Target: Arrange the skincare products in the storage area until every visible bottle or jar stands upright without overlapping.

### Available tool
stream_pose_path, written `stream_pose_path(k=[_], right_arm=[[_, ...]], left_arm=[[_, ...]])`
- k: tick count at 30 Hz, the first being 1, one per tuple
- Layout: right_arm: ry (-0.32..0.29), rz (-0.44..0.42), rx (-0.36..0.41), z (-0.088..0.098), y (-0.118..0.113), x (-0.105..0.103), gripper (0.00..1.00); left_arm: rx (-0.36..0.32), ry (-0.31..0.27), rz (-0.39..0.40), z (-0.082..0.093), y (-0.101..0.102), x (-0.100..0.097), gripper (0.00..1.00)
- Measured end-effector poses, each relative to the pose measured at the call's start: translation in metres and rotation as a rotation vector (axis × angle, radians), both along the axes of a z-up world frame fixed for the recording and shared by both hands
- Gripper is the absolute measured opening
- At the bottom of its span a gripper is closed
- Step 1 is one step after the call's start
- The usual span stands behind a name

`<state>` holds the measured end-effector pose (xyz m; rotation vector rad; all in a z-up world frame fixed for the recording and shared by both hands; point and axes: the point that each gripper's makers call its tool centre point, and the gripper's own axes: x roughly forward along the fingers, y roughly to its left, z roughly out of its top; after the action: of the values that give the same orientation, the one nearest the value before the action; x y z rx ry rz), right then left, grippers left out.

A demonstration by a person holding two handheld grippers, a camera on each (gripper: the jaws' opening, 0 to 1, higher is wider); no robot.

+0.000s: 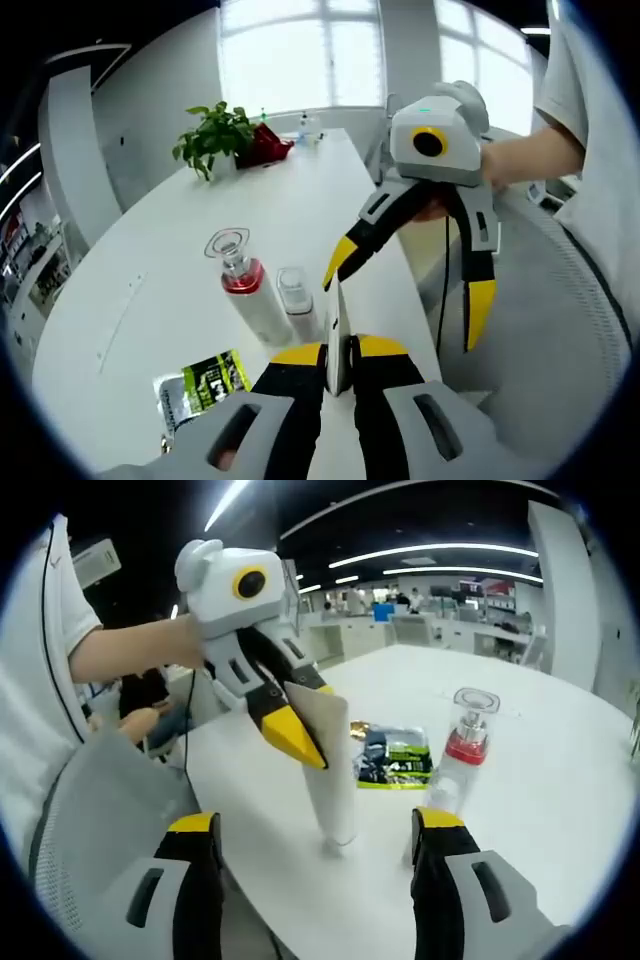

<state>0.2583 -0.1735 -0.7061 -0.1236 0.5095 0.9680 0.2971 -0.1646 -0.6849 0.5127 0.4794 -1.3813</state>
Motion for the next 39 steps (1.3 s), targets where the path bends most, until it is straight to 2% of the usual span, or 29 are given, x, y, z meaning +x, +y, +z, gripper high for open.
stream_pose_path(k=[9, 16, 22, 29, 39], right_arm=[[0.028, -0.068, 0.008, -0.008, -0.012, 0.004, 0.85], [0.034, -0.072, -0.028, -0.016, -0.014, 0.006, 0.89], [0.043, -0.082, -0.024, -0.018, -0.017, 0.007, 0.89], [0.044, -0.074, -0.031, -0.019, -0.016, 0.007, 0.89], [0.05, -0.07, -0.031, -0.02, -0.016, 0.005, 0.88]], left_arm=[[-0.004, -0.013, 0.003, 0.001, -0.008, 0.021, 0.14], [0.003, -0.032, 0.012, 0.001, -0.01, 0.044, 0.14], [0.006, -0.053, 0.019, 0.001, -0.013, 0.064, 0.14], [0.009, -0.064, 0.018, 0.001, -0.016, 0.078, 0.14], [-0.007, -0.063, 0.018, 0.001, -0.019, 0.088, 0.15]])
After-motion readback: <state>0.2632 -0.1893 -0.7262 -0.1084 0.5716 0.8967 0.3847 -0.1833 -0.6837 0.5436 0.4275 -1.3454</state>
